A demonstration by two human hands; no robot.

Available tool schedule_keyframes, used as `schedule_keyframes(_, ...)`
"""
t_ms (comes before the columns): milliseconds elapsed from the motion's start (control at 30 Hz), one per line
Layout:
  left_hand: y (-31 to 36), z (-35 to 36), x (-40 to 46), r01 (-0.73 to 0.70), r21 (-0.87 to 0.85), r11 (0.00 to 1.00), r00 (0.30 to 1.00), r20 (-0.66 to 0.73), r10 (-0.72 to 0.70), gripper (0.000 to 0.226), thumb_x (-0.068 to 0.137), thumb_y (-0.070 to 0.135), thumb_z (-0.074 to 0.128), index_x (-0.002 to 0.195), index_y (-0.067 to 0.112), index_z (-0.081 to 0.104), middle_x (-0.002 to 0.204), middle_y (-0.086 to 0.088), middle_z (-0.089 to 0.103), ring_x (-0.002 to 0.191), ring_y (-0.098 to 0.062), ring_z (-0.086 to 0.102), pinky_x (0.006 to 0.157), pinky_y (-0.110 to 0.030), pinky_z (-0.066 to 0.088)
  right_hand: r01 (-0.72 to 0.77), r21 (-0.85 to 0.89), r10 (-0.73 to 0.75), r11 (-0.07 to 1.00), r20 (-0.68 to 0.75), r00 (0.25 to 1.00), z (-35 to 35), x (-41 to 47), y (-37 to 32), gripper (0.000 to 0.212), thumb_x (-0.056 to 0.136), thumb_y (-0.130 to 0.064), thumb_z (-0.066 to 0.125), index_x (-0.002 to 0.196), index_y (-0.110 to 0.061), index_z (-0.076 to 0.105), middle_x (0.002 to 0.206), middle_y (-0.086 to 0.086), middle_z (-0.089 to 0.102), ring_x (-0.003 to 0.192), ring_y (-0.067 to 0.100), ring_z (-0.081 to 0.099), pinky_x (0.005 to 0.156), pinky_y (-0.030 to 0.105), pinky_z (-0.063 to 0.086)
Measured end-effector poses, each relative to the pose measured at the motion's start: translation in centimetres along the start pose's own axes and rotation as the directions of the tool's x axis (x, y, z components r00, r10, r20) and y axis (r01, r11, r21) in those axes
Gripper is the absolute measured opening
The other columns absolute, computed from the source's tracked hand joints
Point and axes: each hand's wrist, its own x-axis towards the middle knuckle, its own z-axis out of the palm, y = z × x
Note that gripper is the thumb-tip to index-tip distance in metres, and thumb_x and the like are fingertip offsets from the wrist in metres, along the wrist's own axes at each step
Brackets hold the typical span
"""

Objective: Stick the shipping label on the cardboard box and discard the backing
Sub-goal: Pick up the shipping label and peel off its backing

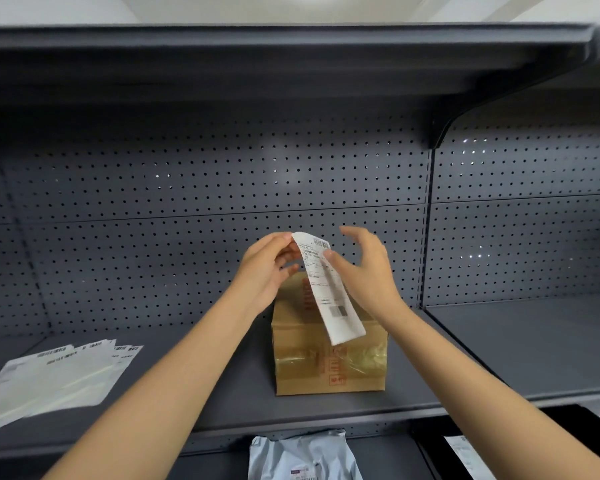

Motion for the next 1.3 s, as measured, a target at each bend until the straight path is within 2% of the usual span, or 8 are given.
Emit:
schedule_keyframes(167, 0.1, 0.7, -0.1, -0.065, 0.031, 0.997, 0.998, -0.014, 0.066, 0.019, 0.092, 0.012, 0.044, 0.084, 0.011, 0.061, 0.077, -0.002, 0.063, 0.063, -0.006, 0.063, 0.065, -0.025, 0.05, 0.074, 0.192, -0.093, 0.979, 0.094, 0.991, 0.4, -0.2, -2.3, 0.008, 0.088, -0.027, 0.057, 0.089, -0.026, 0.064, 0.095, -0.01, 0.067, 0.092, 0.01, 0.062, 0.081, 0.022, 0.049)
schedule_keyframes(333, 0.0, 1.4, -0.4, -0.137, 0.112, 0.984, 0.99, -0.024, 0.141, 0.025, 0.09, 0.01, 0.047, 0.071, 0.018, 0.061, 0.063, 0.01, 0.064, 0.06, -0.004, 0.057, 0.064, -0.024, 0.043, 0.051, 0.306, -0.084, 0.951, 0.097, 0.992, 0.8, 0.0, -2.6, 0.015, 0.083, -0.027, 0.064, 0.092, -0.016, 0.068, 0.093, -0.001, 0.072, 0.091, 0.011, 0.067, 0.085, 0.027, 0.053)
schedule_keyframes(567, 0.1, 1.7, -0.6, -0.217, 0.277, 0.936, 0.975, 0.024, 0.219, 0.021, 0.088, 0.012, 0.051, 0.073, 0.021, 0.063, 0.078, 0.006, 0.061, 0.075, -0.01, 0.053, 0.066, -0.023, 0.042, 0.026, 0.422, -0.058, 0.906, 0.062, 0.996, 0.3, 0.1, -2.8, 0.007, 0.085, -0.015, 0.061, 0.079, -0.012, 0.064, 0.073, -0.006, 0.066, 0.063, -0.006, 0.062, 0.059, 0.009, 0.049)
schedule_keyframes(767, 0.1, 1.8, -0.4, -0.229, 0.309, 0.923, 0.973, 0.044, 0.227, 0.019, 0.089, 0.011, 0.051, 0.075, 0.018, 0.062, 0.076, 0.004, 0.061, 0.075, -0.009, 0.056, 0.065, -0.016, 0.046, 0.022, 0.408, -0.027, 0.913, 0.008, 1.0, 0.1, 0.3, -2.9, 0.027, 0.088, -0.01, 0.053, 0.064, -0.018, 0.061, 0.064, -0.007, 0.058, 0.05, -0.006, 0.051, 0.049, 0.006, 0.04)
schedule_keyframes(967, -0.1, 1.4, -0.2, -0.186, 0.24, 0.953, 0.982, 0.022, 0.186, 0.02, 0.089, 0.009, 0.049, 0.075, 0.015, 0.061, 0.085, 0.001, 0.065, 0.083, -0.012, 0.063, 0.073, -0.024, 0.049, -0.015, 0.39, 0.029, 0.921, -0.03, 0.999, -0.3, 0.8, -2.6, 0.023, 0.089, -0.014, 0.052, 0.067, -0.01, 0.059, 0.073, 0.01, 0.057, 0.068, 0.019, 0.049, 0.064, 0.027, 0.044)
schedule_keyframes(1067, 0.0, 1.2, -0.1, -0.151, 0.185, 0.971, 0.988, 0.003, 0.154, 0.02, 0.09, 0.008, 0.045, 0.076, 0.013, 0.059, 0.088, -0.004, 0.067, 0.083, -0.014, 0.065, 0.075, -0.026, 0.054, -0.017, 0.366, 0.039, 0.931, -0.054, 0.998, -0.7, 1.2, -2.2, 0.024, 0.091, -0.016, 0.051, 0.068, -0.014, 0.056, 0.071, 0.005, 0.059, 0.069, 0.021, 0.05, 0.066, 0.035, 0.043)
schedule_keyframes(1233, 0.1, 0.3, 0.0, -0.106, 0.127, 0.986, 0.992, -0.06, 0.114, 0.019, 0.091, 0.007, 0.044, 0.076, 0.011, 0.056, 0.089, -0.005, 0.066, 0.086, -0.02, 0.064, 0.081, -0.029, 0.053, 0.009, 0.373, 0.032, 0.928, -0.104, 0.994, -1.3, 1.5, -1.2, 0.024, 0.094, -0.016, 0.046, 0.071, -0.017, 0.053, 0.072, -0.005, 0.061, 0.054, -0.007, 0.058, 0.057, 0.008, 0.046)
schedule_keyframes(1300, 0.0, -0.1, 0.0, -0.097, 0.116, 0.989, 0.991, -0.081, 0.107, 0.019, 0.091, 0.006, 0.044, 0.076, 0.01, 0.056, 0.088, -0.006, 0.066, 0.086, -0.02, 0.064, 0.083, -0.032, 0.053, 0.004, 0.378, 0.047, 0.926, -0.124, 0.991, -1.5, 1.5, -0.7, 0.023, 0.094, -0.016, 0.045, 0.073, -0.018, 0.052, 0.075, -0.005, 0.06, 0.057, -0.005, 0.058, 0.055, 0.005, 0.045)
